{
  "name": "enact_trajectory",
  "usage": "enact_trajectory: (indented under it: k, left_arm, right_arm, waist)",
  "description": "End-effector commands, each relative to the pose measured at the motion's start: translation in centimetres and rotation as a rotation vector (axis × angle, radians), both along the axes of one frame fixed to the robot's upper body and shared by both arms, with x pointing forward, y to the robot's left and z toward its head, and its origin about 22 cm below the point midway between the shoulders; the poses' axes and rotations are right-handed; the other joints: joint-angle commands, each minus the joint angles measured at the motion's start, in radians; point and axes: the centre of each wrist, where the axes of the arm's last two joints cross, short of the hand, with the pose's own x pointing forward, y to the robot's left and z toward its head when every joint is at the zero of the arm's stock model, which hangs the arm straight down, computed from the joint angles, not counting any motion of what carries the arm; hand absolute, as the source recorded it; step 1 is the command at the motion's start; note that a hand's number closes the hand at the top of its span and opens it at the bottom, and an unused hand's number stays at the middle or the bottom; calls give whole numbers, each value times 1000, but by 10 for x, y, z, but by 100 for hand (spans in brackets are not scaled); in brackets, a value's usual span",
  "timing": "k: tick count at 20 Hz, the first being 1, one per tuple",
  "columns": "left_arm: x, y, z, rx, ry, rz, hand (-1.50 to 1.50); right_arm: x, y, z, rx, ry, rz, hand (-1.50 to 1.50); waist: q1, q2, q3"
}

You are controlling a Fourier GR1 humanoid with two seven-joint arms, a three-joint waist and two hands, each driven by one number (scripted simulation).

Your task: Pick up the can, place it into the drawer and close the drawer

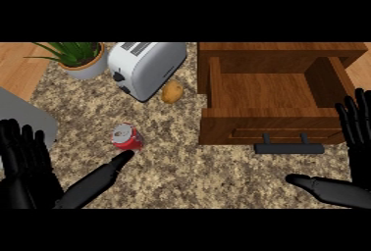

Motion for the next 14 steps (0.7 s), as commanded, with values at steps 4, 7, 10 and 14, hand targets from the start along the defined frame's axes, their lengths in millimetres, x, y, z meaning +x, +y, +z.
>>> enact_trajectory:
  k: [4, 7, 10, 14]
  left_arm:
    - [8, -31, 2, -12, 23, 0, -150]
    - [31, -36, -6, -26, 55, 10, -150]
    - [39, -18, -38, -40, 90, 28, -150]
    - [47, -32, -48, -54, 124, 30, -150]
  right_arm:
    - [-4, 3, -21, -3, -3, -2, -150]
    - [-7, -2, -22, -10, 3, -18, -150]
    - [-9, -17, -4, 0, -9, 14, -150]
    - [-12, -3, -13, -15, -19, 7, -150]
  waist:
    - [0, 0, -1]
    - [-3, 1, -1]
    - [-3, 1, -2]
    - [-2, 1, -2]
